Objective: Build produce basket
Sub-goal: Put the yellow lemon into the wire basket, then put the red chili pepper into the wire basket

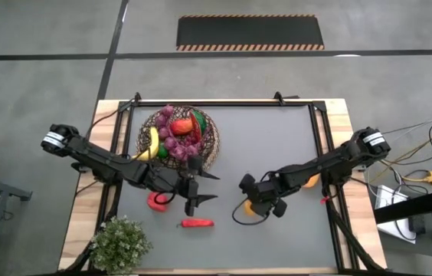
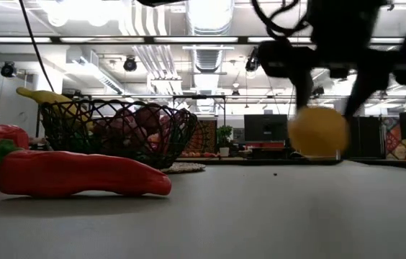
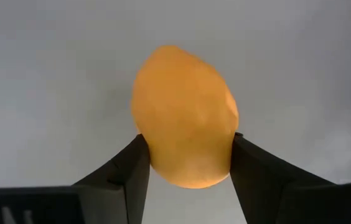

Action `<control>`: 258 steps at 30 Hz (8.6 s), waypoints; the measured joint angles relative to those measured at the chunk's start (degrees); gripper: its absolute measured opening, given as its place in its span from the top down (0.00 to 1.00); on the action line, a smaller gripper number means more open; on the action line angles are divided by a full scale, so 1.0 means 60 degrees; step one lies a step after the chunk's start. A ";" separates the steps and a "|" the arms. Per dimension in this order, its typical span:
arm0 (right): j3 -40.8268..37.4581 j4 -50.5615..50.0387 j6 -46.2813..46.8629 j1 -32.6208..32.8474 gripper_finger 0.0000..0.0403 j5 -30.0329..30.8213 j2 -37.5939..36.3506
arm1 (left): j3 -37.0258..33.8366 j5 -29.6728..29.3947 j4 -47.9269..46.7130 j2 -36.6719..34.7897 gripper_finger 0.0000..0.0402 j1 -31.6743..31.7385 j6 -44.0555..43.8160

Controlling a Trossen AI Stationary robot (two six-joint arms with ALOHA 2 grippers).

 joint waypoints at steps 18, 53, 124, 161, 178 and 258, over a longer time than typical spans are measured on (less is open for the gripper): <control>0.0389 0.3776 0.2442 -0.3216 0.56 0.0362 -0.1221 | -0.3159 -0.1376 0.5277 -0.2841 0.36 -0.0004 0.1547; 0.2699 0.9414 0.6873 -0.5516 0.39 0.0388 0.3806 | -0.3843 -0.1344 0.5424 -0.4616 0.36 -0.0015 0.1596; -0.4723 0.9309 0.3849 -0.4613 0.52 -0.1169 -0.3541 | 0.4790 0.2686 -0.9713 0.4610 0.36 -0.1441 -1.0492; -0.5312 0.9750 0.3858 -0.4613 0.52 -0.1168 -0.3555 | 0.4549 0.2382 -0.9713 0.5315 0.65 -0.1530 -1.0754; -0.5385 0.9838 0.3588 -0.4613 0.52 -0.1165 -0.3555 | 0.4834 0.1638 -0.9335 0.5107 1.00 -0.1493 -1.0710; -0.5476 0.9634 0.3211 -0.4620 0.52 -0.1150 -0.3555 | 0.2538 -0.0332 -0.4290 0.4583 0.78 -0.1226 -1.1265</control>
